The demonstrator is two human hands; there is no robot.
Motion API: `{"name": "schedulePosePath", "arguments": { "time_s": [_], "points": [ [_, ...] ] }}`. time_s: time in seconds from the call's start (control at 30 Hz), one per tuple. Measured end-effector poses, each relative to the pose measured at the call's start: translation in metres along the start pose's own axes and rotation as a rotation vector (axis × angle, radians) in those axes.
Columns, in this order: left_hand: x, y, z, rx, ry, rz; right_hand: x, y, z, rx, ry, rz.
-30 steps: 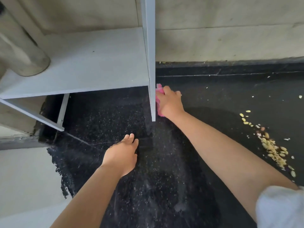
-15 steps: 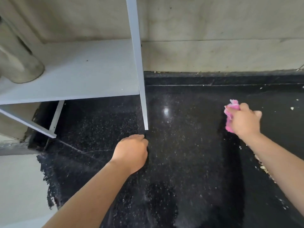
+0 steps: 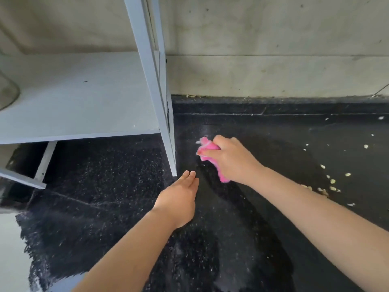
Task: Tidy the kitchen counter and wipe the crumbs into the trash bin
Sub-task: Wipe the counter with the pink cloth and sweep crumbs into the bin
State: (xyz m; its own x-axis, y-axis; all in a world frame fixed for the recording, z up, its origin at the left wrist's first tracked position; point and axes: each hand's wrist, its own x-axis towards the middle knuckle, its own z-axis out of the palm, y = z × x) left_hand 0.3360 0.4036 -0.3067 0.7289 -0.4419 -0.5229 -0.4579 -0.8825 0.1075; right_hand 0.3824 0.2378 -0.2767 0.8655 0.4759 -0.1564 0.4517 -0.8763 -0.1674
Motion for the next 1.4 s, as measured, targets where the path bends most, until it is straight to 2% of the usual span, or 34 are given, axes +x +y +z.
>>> {"name": "schedulePosePath", "arguments": {
  "time_s": [0.13,0.23,0.33,0.5,0.57,0.6,0.67,0.83,0.93,1.03,1.17,1.4],
  "points": [
    [0.003,-0.001,-0.002,-0.028,0.009,-0.004,0.015,-0.014,0.015,0.078,-0.058,0.078],
    [0.000,-0.002,-0.009,-0.028,-0.012,0.006,-0.001,0.003,0.015,-0.048,-0.040,0.046],
    [-0.004,-0.001,-0.018,-0.062,-0.024,-0.008,-0.036,0.031,0.014,-0.043,-0.058,0.179],
    [-0.006,-0.001,-0.025,-0.009,-0.069,0.020,-0.095,0.075,0.012,-0.128,0.192,0.387],
    [-0.008,-0.001,-0.030,0.008,-0.085,0.024,-0.101,0.081,0.013,-0.101,0.172,0.404],
    [-0.009,0.000,-0.034,0.021,-0.095,0.028,-0.098,0.079,0.011,-0.067,0.127,0.426],
    [-0.009,0.000,-0.039,0.046,-0.115,0.035,-0.081,0.069,0.002,-0.043,0.138,0.432],
    [-0.010,0.000,-0.039,0.071,-0.152,0.036,0.005,0.020,-0.023,0.044,0.213,0.288],
    [-0.010,0.001,-0.039,0.097,-0.177,0.021,0.054,0.006,-0.017,-0.077,0.161,0.251],
    [-0.004,0.006,-0.043,0.156,-0.190,0.006,0.075,0.010,-0.003,-0.086,0.075,0.398],
    [0.003,0.013,-0.052,0.200,-0.139,-0.026,0.058,0.039,0.006,-0.097,0.107,0.537],
    [0.002,0.029,-0.066,0.239,-0.097,-0.059,-0.052,0.145,0.005,-0.144,0.088,0.976]
  ]
}}
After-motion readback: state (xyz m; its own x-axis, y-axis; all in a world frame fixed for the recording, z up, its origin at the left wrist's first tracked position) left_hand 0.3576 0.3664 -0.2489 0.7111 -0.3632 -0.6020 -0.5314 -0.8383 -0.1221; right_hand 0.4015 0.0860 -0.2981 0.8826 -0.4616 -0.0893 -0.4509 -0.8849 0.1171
